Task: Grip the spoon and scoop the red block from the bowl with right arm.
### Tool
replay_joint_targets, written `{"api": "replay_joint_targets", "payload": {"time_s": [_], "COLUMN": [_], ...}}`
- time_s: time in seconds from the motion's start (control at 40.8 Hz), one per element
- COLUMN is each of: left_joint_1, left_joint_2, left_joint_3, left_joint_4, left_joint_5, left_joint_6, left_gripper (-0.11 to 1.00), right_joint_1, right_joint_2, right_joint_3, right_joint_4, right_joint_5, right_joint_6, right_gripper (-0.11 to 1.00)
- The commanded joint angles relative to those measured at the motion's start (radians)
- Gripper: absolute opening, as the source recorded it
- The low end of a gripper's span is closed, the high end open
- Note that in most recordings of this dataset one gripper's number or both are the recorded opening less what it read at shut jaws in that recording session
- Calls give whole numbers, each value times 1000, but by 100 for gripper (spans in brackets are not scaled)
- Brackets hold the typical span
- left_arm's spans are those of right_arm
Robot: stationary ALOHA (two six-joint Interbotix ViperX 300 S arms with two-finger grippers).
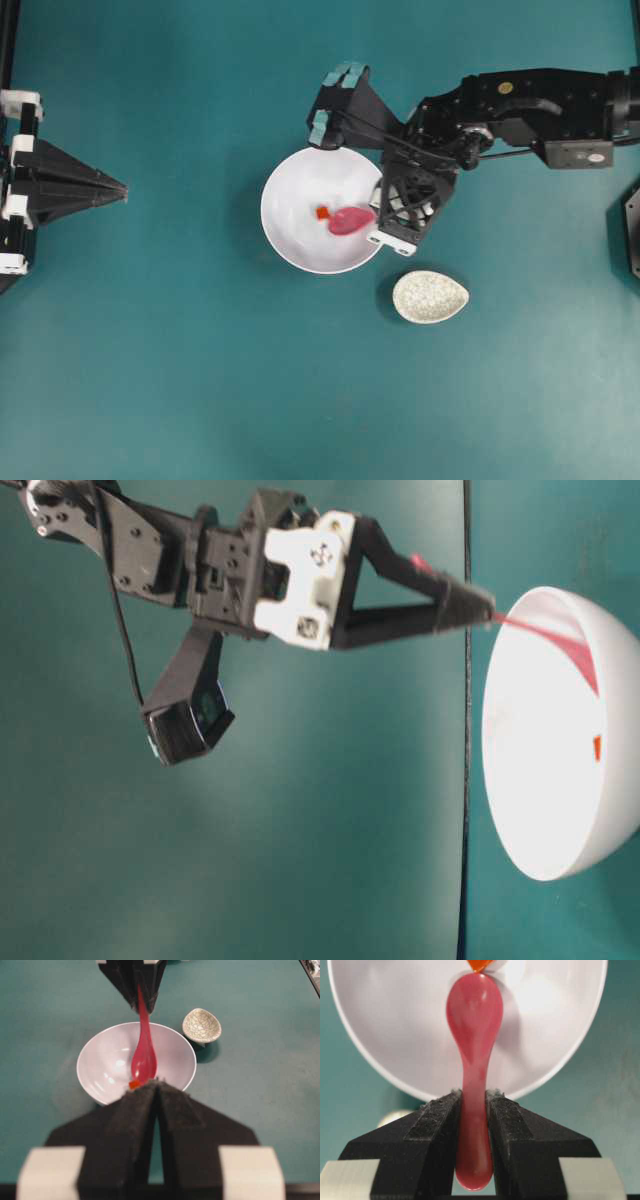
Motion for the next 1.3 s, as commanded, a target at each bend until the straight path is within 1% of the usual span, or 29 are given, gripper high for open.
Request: {"api": "replay_joint_targets", "payload": {"time_s": [0.0, 0.098, 0.319, 0.712, 1.031, 1.276], "left_joint_1": [0, 0, 0, 0, 0, -2], "left_joint_2": [3, 3, 3, 3, 3, 3], "left_joint_3": [-25, -23, -23, -21, -20, -21], "left_joint_4": [0, 0, 0, 0, 0, 0], "left_joint_5": [-5, -5, -5, -5, -5, -5], "left_joint_6": [2, 2, 6, 6, 9, 8], "left_gripper": [0, 0, 0, 0, 0, 0], "right_joint_1": [-5, -11, -12, 12, 15, 17], "right_joint_2": [-8, -3, 0, 3, 2, -11], "right_joint_3": [-34, -34, -34, -35, -32, -6], "right_joint_4": [-15, -25, -20, 0, -5, -15], "right_joint_5": [-37, -64, -135, -152, -224, -239], "right_joint_6": [6, 9, 14, 15, 14, 12], "right_gripper": [24, 24, 24, 24, 24, 24]}}
